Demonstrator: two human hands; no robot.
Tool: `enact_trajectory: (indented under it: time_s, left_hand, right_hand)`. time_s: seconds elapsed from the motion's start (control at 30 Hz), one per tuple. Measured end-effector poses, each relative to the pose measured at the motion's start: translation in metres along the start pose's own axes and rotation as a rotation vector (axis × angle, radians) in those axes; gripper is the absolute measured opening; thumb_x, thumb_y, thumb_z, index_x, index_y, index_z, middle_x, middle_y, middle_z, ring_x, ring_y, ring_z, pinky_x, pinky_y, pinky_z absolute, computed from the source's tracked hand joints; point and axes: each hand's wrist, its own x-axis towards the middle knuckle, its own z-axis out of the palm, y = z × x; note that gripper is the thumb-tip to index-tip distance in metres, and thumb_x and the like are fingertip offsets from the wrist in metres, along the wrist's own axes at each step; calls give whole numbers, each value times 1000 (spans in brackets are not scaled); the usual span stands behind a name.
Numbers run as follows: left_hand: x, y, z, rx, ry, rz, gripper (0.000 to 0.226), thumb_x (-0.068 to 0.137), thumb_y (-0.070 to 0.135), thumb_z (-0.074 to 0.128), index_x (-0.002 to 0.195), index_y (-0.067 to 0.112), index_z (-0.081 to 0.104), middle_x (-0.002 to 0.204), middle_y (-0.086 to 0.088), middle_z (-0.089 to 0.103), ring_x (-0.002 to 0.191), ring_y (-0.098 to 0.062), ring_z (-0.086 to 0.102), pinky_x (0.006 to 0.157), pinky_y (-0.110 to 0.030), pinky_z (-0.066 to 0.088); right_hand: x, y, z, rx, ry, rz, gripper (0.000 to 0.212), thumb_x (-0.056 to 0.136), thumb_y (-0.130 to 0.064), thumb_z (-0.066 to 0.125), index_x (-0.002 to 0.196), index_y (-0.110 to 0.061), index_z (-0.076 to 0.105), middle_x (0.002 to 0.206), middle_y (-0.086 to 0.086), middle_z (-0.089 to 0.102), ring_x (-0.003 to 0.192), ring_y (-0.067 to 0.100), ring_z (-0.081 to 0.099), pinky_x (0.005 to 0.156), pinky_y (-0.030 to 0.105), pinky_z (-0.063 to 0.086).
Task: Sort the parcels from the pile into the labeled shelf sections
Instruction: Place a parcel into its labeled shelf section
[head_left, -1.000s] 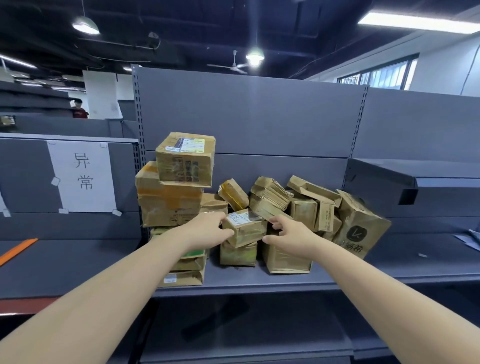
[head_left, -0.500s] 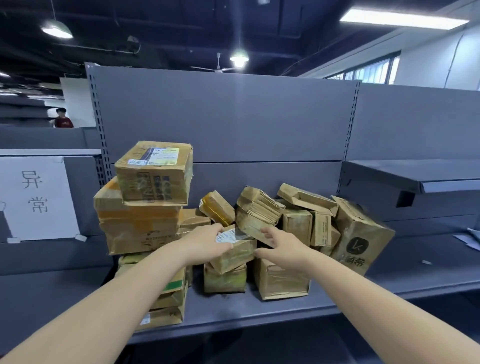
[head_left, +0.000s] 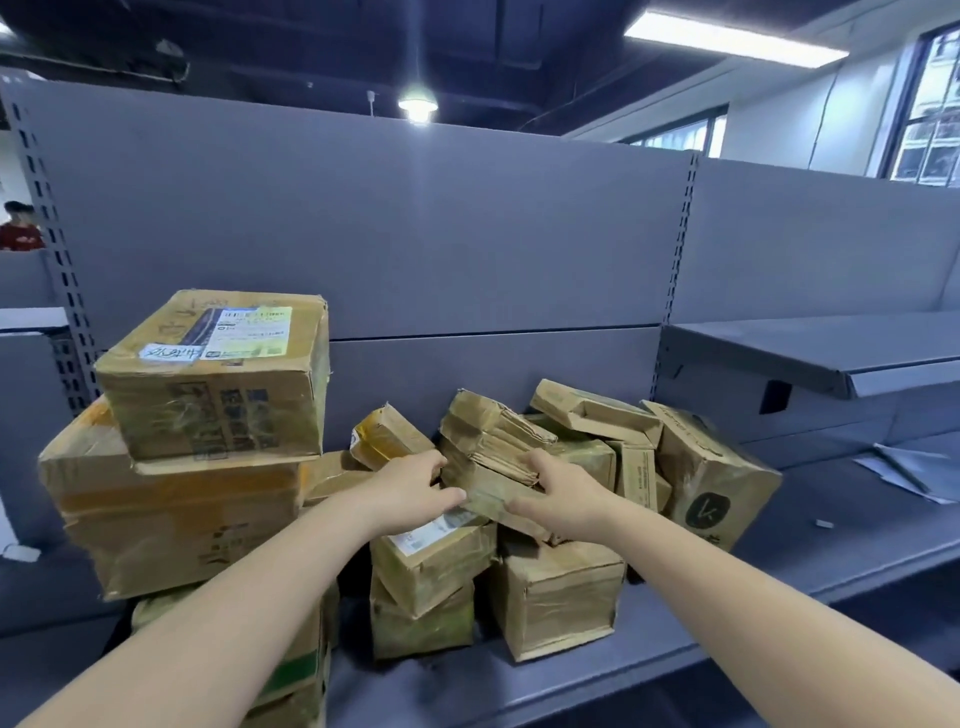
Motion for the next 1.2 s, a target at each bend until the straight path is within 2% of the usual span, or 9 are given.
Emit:
enact_trajectory:
  time_s: [0.17, 0.33, 0.57, 0.67, 0.8, 0.9, 0.97, 1.1, 1.2]
  left_hand:
    - [27, -5, -3, 15, 7, 12, 68, 93, 48, 53, 149, 19, 30, 147, -3, 43, 128, -19, 47, 98, -28, 40]
    - [49, 5, -3, 10, 25, 34, 71, 93, 53, 50, 150, 17, 29, 154, -4, 33, 139, -21, 36, 106, -31, 34]
    - [82, 23, 3, 41, 56, 8, 69, 96, 57, 40, 150, 14, 30, 153, -6, 34, 138, -23, 37, 109, -36, 34]
    - [96, 32, 2, 34, 101, -42, 67, 97, 57, 34, 149, 14, 32, 151, -9, 37, 137, -26, 37, 108, -37, 33]
    - [115, 43, -1, -87, 142, -140, 65, 98, 59, 26, 146, 17, 37, 149, -10, 40, 136, -29, 36, 109, -40, 31]
    - [129, 49, 2, -167, 128, -267, 69, 98, 61, 20, 149, 16, 32, 153, -9, 34, 140, -30, 31, 112, -40, 25]
    - [136, 50, 6, -208, 106, -345, 79, 92, 68, 22, 151, 15, 27, 156, -7, 30, 143, -30, 27, 114, -42, 24]
    - [145, 50, 19, -267, 47, -421, 109, 67, 85, 29, 154, 19, 21, 160, -3, 22, 146, -27, 23, 117, -46, 22]
    - [150, 55, 29, -311, 52, -457, 95, 84, 77, 31, 155, 17, 13, 161, -5, 16, 147, -28, 19, 118, -43, 19]
  right_hand:
    - [21, 2, -7, -18, 14, -6, 73, 91, -35, 61, 151, -13, 25, 156, 6, 32, 141, 21, 33, 111, 31, 31]
    - [40, 8, -12, -17, 44, -17, 75, 91, -36, 61, 152, -13, 25, 157, 6, 29, 142, 21, 31, 113, 32, 29]
    - [69, 29, -21, -43, 63, -49, 74, 88, -34, 63, 150, -16, 28, 153, 6, 33, 140, 21, 31, 111, 31, 29]
    - [82, 40, -28, -54, 43, -46, 73, 90, -36, 61, 151, -16, 27, 154, 5, 31, 141, 22, 30, 111, 31, 28]
    - [100, 53, -35, -55, 24, -40, 69, 91, -48, 56, 149, -19, 32, 150, 6, 38, 137, 26, 35, 112, 37, 32]
    - [114, 61, -38, 1, 2, -37, 69, 90, -54, 54, 147, -21, 34, 149, 4, 40, 135, 23, 39, 110, 35, 33]
    - [122, 63, -36, 32, -6, -43, 71, 89, -58, 54, 147, -21, 35, 148, 4, 41, 135, 23, 40, 109, 34, 34]
    - [131, 67, -25, 25, -63, -62, 77, 88, -60, 55, 149, -19, 32, 154, 4, 34, 140, 22, 34, 111, 31, 29]
    - [133, 68, -16, 20, -112, -90, 75, 88, -55, 59, 148, -17, 35, 153, 6, 35, 139, 21, 36, 110, 30, 30]
